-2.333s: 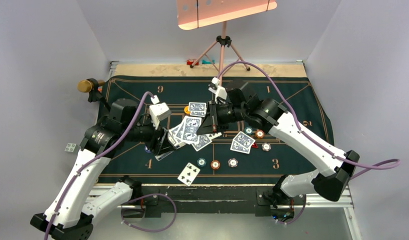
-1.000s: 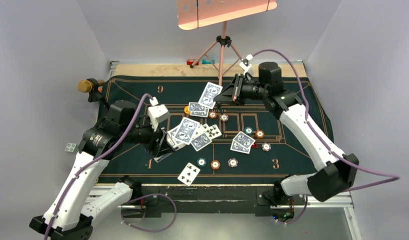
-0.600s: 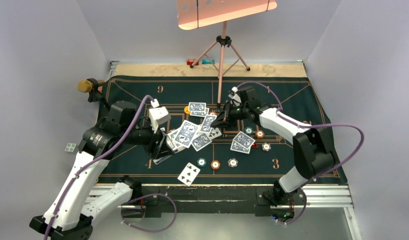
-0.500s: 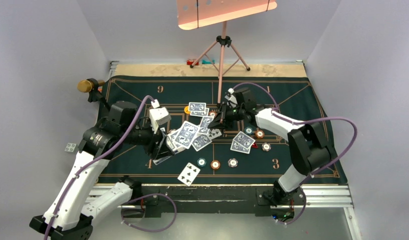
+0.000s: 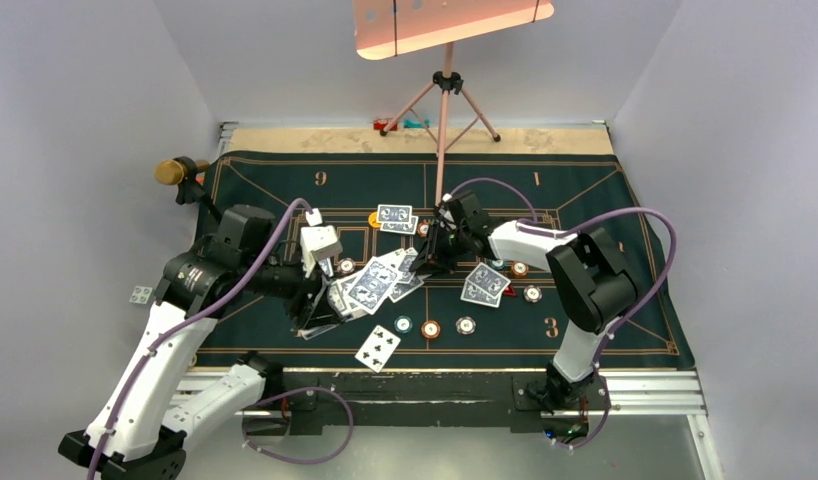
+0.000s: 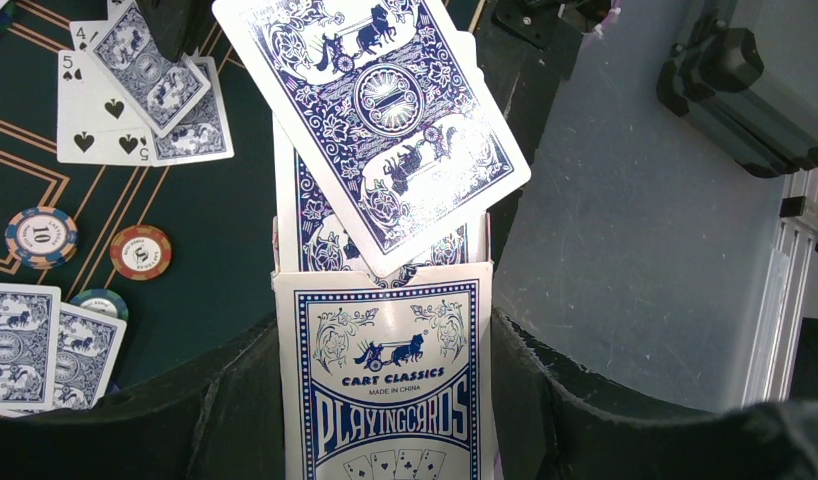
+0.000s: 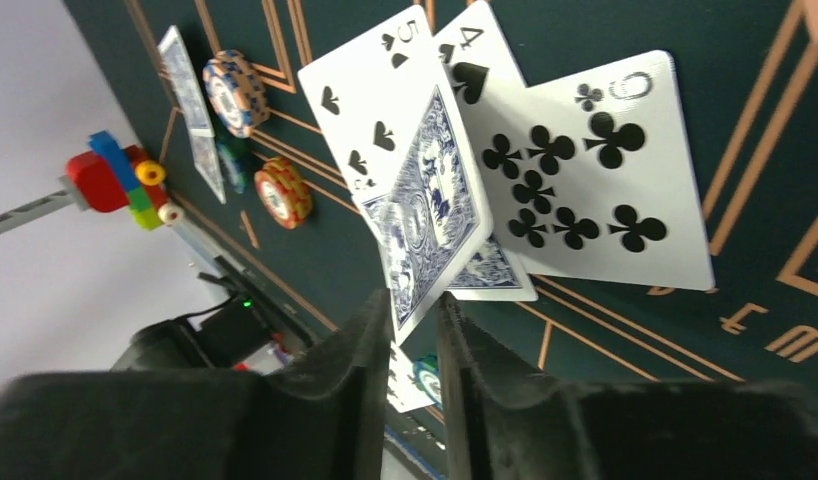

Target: Distribute texas hold em gaming equipment

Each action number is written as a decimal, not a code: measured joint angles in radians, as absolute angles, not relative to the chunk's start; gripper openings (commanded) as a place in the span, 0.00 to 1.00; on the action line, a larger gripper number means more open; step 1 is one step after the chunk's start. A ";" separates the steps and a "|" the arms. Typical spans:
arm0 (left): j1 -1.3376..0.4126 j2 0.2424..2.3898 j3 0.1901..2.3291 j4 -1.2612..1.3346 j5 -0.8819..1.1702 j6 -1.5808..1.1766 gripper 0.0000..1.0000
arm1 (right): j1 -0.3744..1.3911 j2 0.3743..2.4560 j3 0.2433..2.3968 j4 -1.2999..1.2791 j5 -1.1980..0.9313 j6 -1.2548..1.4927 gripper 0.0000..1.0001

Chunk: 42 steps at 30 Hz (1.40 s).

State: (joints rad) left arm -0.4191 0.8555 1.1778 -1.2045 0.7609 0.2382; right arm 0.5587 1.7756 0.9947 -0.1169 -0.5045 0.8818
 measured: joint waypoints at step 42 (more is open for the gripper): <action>-0.419 0.884 1.180 -1.171 0.699 0.271 0.00 | 1.096 1.268 1.240 -0.634 -0.136 0.628 0.15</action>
